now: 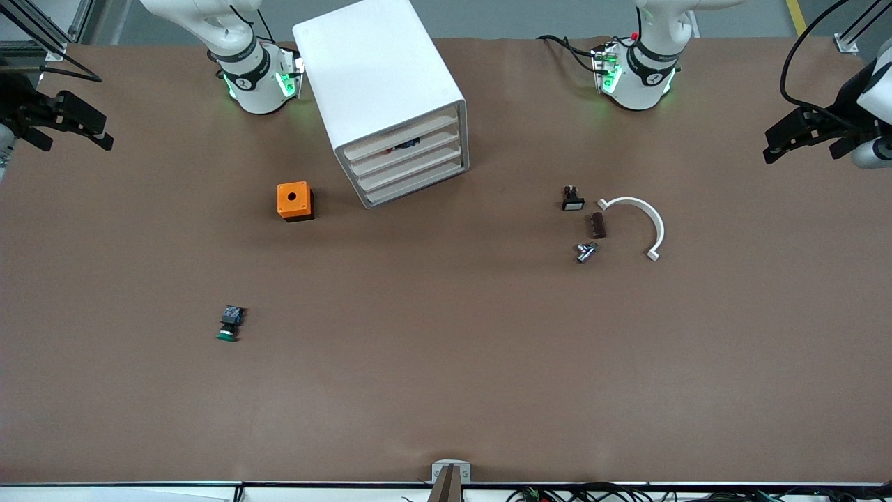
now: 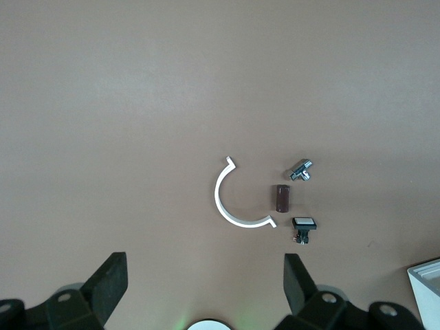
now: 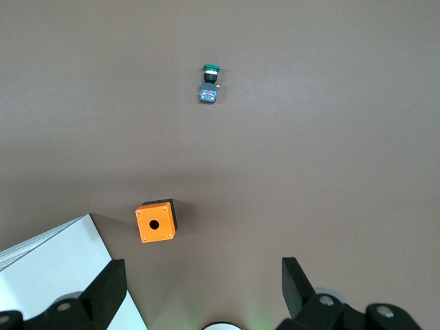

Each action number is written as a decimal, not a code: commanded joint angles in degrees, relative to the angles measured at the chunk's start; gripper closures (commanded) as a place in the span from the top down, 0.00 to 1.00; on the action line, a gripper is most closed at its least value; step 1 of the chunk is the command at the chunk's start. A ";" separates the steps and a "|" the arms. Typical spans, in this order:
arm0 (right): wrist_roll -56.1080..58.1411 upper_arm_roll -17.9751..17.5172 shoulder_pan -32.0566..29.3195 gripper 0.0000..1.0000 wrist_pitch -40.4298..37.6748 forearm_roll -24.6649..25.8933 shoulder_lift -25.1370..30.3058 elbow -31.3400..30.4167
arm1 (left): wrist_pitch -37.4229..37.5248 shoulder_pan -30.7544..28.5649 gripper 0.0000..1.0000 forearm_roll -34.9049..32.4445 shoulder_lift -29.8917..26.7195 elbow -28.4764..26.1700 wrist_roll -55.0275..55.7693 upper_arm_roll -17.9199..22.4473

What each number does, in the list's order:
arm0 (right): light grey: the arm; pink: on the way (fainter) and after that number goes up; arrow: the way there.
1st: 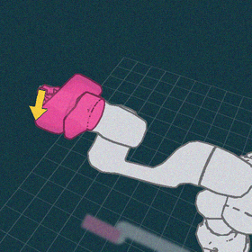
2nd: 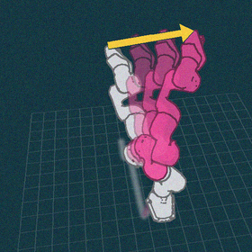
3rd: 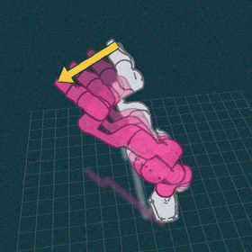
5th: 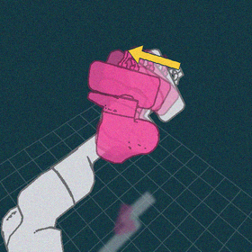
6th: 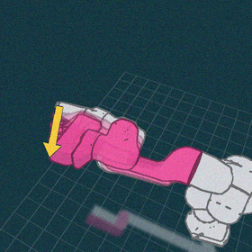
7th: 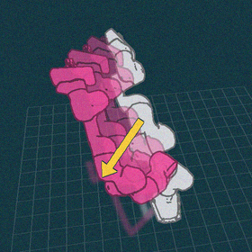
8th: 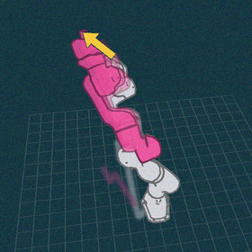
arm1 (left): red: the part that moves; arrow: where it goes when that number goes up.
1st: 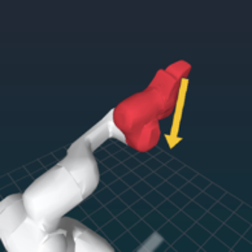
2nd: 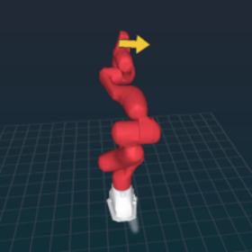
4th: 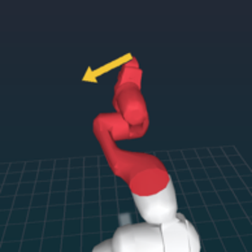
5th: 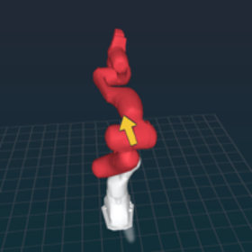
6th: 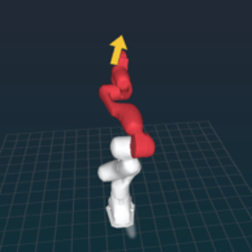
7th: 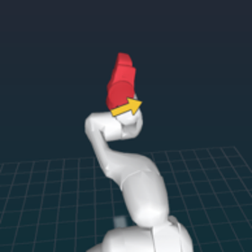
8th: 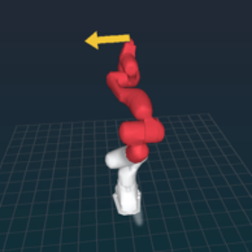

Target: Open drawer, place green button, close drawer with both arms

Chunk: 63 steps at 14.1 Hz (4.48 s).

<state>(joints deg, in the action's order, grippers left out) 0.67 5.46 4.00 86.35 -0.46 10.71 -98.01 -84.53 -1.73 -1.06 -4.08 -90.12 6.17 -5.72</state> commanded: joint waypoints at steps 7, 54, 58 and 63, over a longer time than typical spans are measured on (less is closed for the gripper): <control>0.03 -0.01 -0.22 1.00 0.13 -0.16 0.89 -0.16 | 0.95 -0.47 1.00 -3.07 3.37 3.46 -0.81 -0.25; -11.30 -0.10 0.57 1.00 56.91 -5.52 -45.42 -7.63 | -10.21 33.89 0.66 56.51 56.73 10.14 127.85 -4.47; -12.80 -0.10 1.89 1.00 58.22 -5.52 -47.09 -7.90 | -12.23 36.09 0.61 56.78 58.48 10.23 128.92 -4.38; -14.64 -0.10 2.06 0.94 59.02 -5.96 -47.62 -7.90 | -13.47 37.85 0.21 57.14 59.63 10.50 129.01 -4.47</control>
<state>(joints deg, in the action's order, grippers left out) -12.09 5.21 5.75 145.32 -5.59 -36.49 -106.87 -97.83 35.67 55.01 54.64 -81.04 134.29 -10.53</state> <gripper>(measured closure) 0.009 0.559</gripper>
